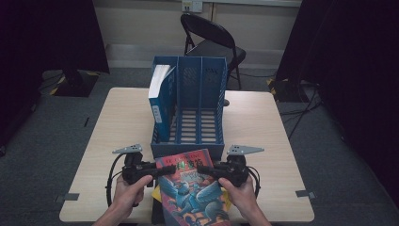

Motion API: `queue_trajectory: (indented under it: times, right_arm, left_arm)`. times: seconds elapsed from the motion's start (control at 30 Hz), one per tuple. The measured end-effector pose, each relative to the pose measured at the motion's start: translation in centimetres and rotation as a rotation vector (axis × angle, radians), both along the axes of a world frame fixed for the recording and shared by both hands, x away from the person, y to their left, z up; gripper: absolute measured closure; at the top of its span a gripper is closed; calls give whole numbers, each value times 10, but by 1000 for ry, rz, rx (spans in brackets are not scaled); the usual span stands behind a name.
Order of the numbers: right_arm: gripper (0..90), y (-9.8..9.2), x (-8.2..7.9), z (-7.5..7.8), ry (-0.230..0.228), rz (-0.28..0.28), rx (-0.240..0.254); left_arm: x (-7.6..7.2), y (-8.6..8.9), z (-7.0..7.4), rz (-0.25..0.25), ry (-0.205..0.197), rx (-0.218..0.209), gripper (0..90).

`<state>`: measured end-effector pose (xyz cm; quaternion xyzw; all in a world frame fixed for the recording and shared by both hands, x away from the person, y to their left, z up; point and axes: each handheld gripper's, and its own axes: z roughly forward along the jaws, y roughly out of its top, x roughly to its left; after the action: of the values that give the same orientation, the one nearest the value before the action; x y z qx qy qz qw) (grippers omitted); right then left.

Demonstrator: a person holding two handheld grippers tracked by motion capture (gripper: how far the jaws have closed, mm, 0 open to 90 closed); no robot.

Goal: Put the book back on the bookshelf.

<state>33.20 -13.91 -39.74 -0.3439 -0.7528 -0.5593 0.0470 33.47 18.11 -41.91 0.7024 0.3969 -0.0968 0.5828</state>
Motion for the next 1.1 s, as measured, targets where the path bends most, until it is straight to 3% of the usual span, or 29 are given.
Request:
queue_trajectory:
  times: [0.1,0.4,0.63,0.8,0.97,1.0,1.07,1.1]
  right_arm:
    - [818,1,-1,5,-21,-10,8]
    - [819,3,-1,26,-79,-10,39]
    - [819,4,1,39,-115,-17,70]
    - [819,4,1,49,-145,-22,95]
    - [820,6,0,56,-182,-41,94]
    - [820,5,-1,60,-202,-44,100]
    - [820,5,-2,62,-211,-43,105]
    - [819,5,-3,64,-220,-42,109]
  left_arm:
    - [2,0,5,11,-8,0,603]
    - [7,5,23,15,-41,-72,653]
    - [10,7,39,26,-80,-103,685]
    - [10,8,56,21,-148,-103,696]
    - [12,7,67,21,-171,-105,711]
    - [12,6,75,7,-208,-118,717]
    - [12,6,79,10,-216,-127,721]
    - [11,6,84,5,-240,-127,725]
